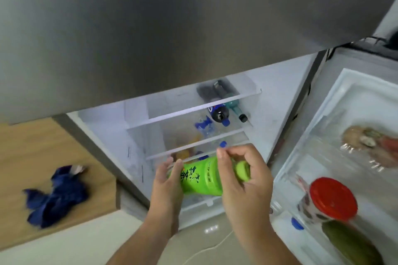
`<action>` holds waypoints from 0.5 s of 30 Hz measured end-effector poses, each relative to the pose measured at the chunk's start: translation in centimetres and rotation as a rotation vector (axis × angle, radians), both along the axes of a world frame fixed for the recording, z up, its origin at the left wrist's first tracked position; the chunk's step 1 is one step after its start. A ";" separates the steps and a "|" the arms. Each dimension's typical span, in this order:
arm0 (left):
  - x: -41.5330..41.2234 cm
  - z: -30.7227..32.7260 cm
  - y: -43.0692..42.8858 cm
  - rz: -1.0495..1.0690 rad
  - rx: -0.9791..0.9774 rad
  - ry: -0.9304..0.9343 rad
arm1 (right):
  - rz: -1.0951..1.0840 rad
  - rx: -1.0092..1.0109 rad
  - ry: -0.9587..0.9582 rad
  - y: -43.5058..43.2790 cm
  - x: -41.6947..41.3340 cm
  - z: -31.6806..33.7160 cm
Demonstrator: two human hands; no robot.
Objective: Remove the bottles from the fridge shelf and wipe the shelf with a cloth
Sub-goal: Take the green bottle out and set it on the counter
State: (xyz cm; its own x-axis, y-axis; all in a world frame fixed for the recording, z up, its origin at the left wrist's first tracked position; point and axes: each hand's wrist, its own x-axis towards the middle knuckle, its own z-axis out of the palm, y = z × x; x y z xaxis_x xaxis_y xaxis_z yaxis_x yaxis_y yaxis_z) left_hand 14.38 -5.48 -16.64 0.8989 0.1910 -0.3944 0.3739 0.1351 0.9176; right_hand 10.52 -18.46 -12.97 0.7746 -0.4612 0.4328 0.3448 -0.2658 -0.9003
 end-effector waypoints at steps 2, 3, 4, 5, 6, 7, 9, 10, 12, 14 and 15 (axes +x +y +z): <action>-3.7 3.1 1.3 0.014 -0.023 -0.012 | 0.071 -0.012 -0.062 1.5 -2.0 4.1; -5.2 4.5 2.0 0.011 -0.035 -0.017 | 0.117 -0.028 -0.092 2.4 -2.8 6.1; -6.6 5.7 2.7 0.010 -0.043 -0.018 | 0.169 -0.041 -0.104 3.3 -3.5 8.0; -7.9 6.8 3.5 0.011 -0.044 -0.010 | 0.228 -0.049 -0.106 4.3 -4.1 9.7; -9.1 8.1 4.4 0.022 -0.047 -0.012 | 0.293 -0.060 -0.106 5.4 -4.5 11.2; -10.2 9.1 5.4 0.038 -0.050 -0.009 | 0.362 -0.073 -0.110 6.7 -4.8 12.6; -11.7 10.8 7.7 0.069 -0.081 -0.031 | 0.482 -0.100 -0.111 9.6 -4.9 14.8; -12.3 11.6 9.0 0.086 -0.109 -0.052 | 0.523 -0.116 -0.108 11.3 -4.8 15.7; -13.0 12.6 11.9 0.111 -0.151 -0.119 | 0.584 -0.144 -0.116 15.1 -3.9 17.0; -12.8 12.9 15.4 0.148 -0.159 -0.198 | 0.626 -0.160 -0.136 19.4 -2.5 17.9; -12.4 12.8 17.3 0.165 -0.145 -0.232 | 0.639 -0.169 -0.149 21.7 -1.6 18.3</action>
State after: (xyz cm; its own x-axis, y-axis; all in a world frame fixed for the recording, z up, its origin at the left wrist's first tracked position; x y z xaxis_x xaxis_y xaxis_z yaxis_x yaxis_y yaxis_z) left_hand 1.98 11.87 -3.85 0.9295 0.2985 -0.2167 0.1193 0.3124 0.9424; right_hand 8.88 3.22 5.30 0.7990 0.1512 0.5819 0.5981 -0.1011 -0.7950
